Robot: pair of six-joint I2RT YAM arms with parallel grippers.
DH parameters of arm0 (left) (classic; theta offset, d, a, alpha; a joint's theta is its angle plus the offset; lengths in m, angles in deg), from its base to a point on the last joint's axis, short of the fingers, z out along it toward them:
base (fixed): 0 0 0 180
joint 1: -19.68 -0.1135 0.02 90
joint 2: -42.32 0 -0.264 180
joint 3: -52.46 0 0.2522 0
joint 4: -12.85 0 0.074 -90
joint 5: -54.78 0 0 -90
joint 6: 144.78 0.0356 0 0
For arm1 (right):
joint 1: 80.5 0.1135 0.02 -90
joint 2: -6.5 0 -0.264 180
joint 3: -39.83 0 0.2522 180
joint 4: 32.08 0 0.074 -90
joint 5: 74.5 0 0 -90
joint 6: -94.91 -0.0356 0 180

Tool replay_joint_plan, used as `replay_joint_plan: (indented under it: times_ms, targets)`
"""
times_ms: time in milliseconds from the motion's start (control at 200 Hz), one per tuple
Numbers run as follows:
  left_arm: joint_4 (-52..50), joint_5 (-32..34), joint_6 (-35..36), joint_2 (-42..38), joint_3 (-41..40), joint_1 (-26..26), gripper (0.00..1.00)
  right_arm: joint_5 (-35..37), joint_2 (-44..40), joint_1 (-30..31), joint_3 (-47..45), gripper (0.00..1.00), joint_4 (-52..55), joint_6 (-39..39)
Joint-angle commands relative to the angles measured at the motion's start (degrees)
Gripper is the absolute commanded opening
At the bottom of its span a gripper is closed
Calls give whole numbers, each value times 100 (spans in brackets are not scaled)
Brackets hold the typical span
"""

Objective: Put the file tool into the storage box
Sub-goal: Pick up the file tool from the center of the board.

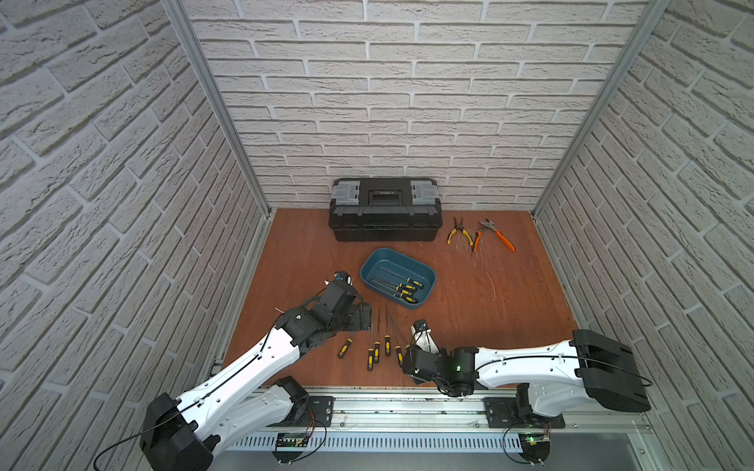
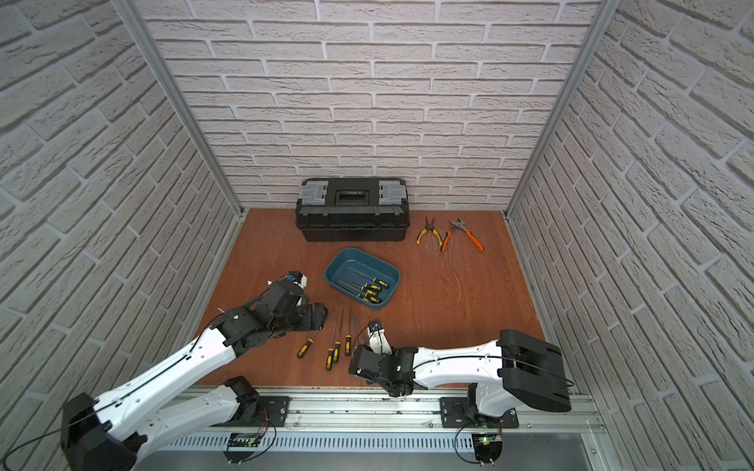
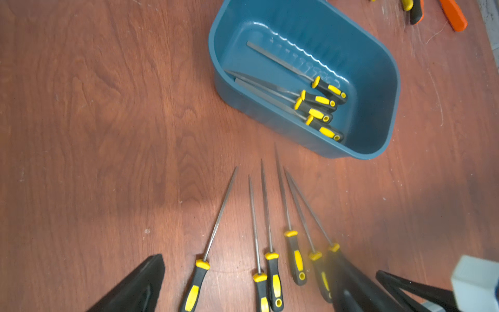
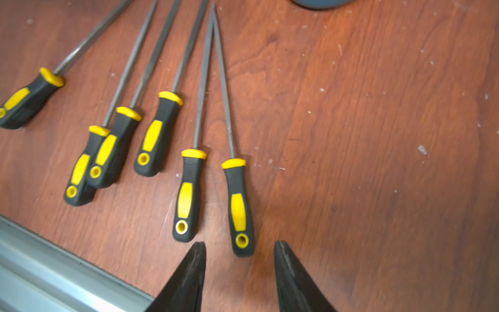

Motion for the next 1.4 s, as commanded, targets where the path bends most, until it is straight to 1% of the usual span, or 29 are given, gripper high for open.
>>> replay_joint_plan:
  times_ms: [0, 170, 265, 355, 410, 510, 605, 730, 875, 995, 1110, 1230, 1395]
  targets:
    - [-73, 243, 68, -241, 124, 19, 98, 79, -199, 67, -63, 46, -151, 361]
    - [-526, 404, 9, -579, 58, 19, 98, -226, -297, 53, -216, 50, -648, 822]
    - [-613, 465, -41, -840, -103, 2, 98, -315, -128, 44, -68, 51, -518, 1026]
    - [-644, 474, -58, -1017, -215, -3, 98, -114, 42, 13, 130, 51, -118, 965]
    - [-657, 465, -58, -1063, -243, -10, 98, -61, 82, -17, 151, 51, -64, 970]
    - [-601, 420, -25, -987, -216, -17, 98, -71, 87, -94, 52, 51, -269, 1067]
    - [-513, 356, 27, -814, -112, -17, 98, -254, 155, -218, -41, 51, -557, 1274]
    - [-362, 246, 95, -599, 1, -17, 98, -385, 442, -273, 85, 51, -682, 1467]
    - [-171, 223, 117, -416, -11, -17, 98, -433, 916, -378, 141, 50, -791, 1364]
    - [-38, 137, 172, -159, 73, -17, 98, -352, 1078, -373, 5, 48, -907, 1140]
    - [-85, 119, 305, 159, 397, -9, 98, -387, 1134, -347, -214, 43, -1160, 936]
    - [-52, 232, 337, 337, 630, -4, 98, -166, 1134, -229, -221, 31, -1041, 773]
    - [60, 327, 306, 350, 844, 25, 98, 225, 1044, -55, -12, 15, -503, 707]
